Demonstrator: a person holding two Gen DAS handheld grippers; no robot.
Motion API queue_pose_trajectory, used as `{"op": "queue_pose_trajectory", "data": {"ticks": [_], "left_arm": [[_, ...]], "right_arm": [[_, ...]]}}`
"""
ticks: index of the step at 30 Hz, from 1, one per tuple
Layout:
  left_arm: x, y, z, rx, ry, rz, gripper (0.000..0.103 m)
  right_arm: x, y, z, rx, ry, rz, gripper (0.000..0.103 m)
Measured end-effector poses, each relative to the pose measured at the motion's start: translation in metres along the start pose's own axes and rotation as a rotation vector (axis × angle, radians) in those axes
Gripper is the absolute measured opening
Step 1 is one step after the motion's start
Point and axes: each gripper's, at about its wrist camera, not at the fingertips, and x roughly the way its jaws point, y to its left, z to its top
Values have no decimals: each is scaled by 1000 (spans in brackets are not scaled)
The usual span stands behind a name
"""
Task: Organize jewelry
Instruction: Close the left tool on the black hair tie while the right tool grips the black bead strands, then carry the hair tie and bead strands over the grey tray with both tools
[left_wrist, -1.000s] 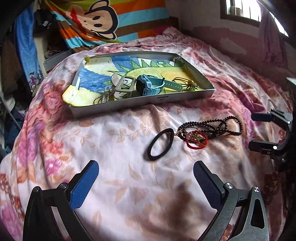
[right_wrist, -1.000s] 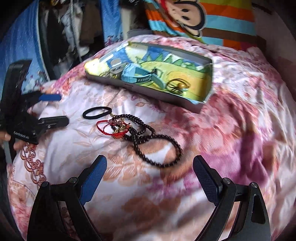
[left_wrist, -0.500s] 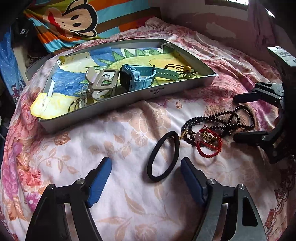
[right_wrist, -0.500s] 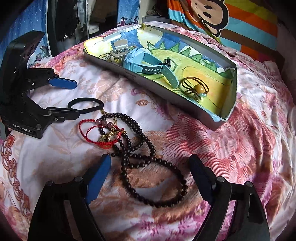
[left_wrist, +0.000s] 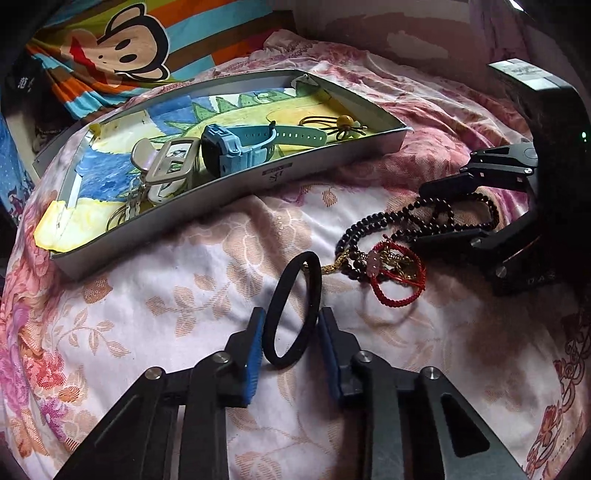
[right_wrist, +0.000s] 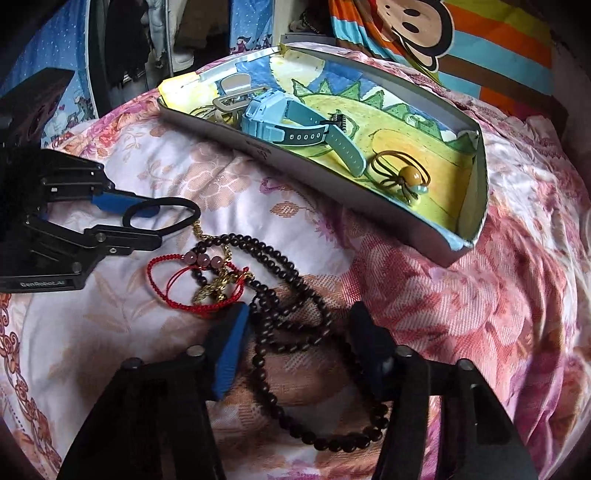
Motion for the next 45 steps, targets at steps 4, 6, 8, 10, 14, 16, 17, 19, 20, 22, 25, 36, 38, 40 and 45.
{"op": "queue_pose_trajectory", "data": {"ticks": [4, 6, 8, 10, 14, 16, 17, 19, 20, 22, 25, 36, 38, 40, 45], "left_arm": [[1, 3, -2, -14, 6, -6, 8], [0, 4, -2, -22, 3, -13, 8], [-1, 5, -2, -29, 1, -21, 8], [-3, 7, -3, -44, -3, -38, 8], [-9, 15, -3, -104, -17, -108, 8], [-13, 19, -3, -139, -31, -147, 8], [-16, 21, -4, -152, -37, -162, 8], [-21, 22, -4, -179, -50, -184, 7], [-24, 23, -3, -194, -54, -190, 7], [-29, 24, -3, -216, -58, -197, 7], [-32, 21, -2, -227, -57, -191, 7], [-44, 10, 0, -211, -82, -208, 7], [-47, 8, 0, -213, -90, -212, 7], [-51, 7, 0, -215, -101, -216, 7], [-61, 6, 13, -239, -152, -236, 7]], "right_arm": [[-1, -5, -3, 47, -8, -8, 29], [-1, -9, -5, 76, -10, -8, 19], [-2, -12, -7, 102, -9, 2, 12], [-2, -13, -8, 114, -13, 1, 11], [-13, -8, -12, 122, -59, -36, 10], [-25, -7, -14, 137, -95, -48, 10], [-33, -7, -15, 149, -118, -54, 10], [-47, -9, -16, 171, -156, -60, 10], [-54, -10, -17, 184, -171, -61, 10], [-66, -13, -19, 203, -195, -66, 10], [-83, -13, -22, 207, -220, -80, 10], [-140, -9, -17, 198, -324, -128, 10], [-147, -9, -15, 197, -339, -134, 10], [-152, -7, -14, 195, -352, -138, 10], [-161, -6, -1, 176, -383, -143, 10]]}}
